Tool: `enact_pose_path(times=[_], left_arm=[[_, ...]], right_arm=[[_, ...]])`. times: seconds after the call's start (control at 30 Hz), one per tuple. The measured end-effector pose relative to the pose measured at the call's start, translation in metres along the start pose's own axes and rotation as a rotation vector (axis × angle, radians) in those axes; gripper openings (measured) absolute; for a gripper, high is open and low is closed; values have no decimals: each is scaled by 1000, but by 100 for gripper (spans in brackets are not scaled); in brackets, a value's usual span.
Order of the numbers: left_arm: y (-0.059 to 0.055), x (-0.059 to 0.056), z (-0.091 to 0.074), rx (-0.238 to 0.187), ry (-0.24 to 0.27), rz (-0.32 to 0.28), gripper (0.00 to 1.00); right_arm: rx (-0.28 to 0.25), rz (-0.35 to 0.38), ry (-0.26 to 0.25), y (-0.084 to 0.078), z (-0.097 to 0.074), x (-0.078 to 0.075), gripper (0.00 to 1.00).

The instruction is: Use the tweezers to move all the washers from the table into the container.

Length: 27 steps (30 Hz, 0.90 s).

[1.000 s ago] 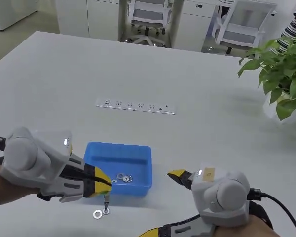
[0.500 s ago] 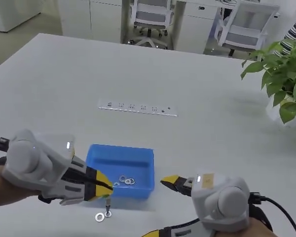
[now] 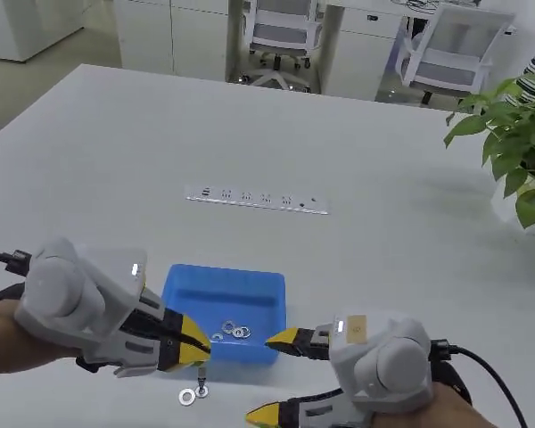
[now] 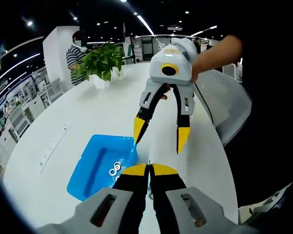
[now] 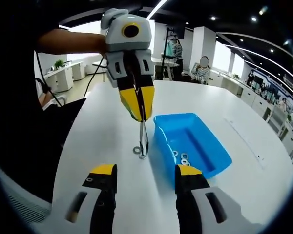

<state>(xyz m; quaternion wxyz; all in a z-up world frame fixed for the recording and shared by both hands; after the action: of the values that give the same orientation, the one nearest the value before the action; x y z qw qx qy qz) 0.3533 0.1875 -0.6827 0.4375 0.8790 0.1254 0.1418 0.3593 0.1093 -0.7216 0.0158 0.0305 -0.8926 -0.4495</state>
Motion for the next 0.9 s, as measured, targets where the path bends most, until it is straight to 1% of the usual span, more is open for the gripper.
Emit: enact_pose_path(times=[0.17,0.3,0.4,0.53,0.7,0.9], left_arm=[[0,1,-1,4,0,3,5],[-1,2,-2,8,-2,-1,5],[-1,2,-2,9,-3,-4,5],[-2,2,-2,10,-4,-5,5],[-2,2,-2,9,-9,-5,5],[-1,1,-1,10,-14,0,5]], right_arm=[[7,-24,25,2,10,-3,42],[15,-59,33,3,15,-5,37],[17,-71,52,4,20,-6,34],[23,-85,69,6,27,-7,32],[40,-108,105,7,37,-8,29],[48,-132,130,9,45,-8,26]])
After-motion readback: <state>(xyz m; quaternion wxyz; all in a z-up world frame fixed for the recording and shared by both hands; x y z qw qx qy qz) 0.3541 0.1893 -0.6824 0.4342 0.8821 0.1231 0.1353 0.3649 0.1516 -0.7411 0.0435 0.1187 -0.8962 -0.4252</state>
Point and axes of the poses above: the centre of the closed fingertips' face, and the gripper's own axes: z roughly forward along the fingers, x roughly to its left, y roughly out of its top, the point moved 3 cm from there along -z, roughly backward along the fingers, and after that the axes turned 7 degrees about y, right-handed, at the moved point
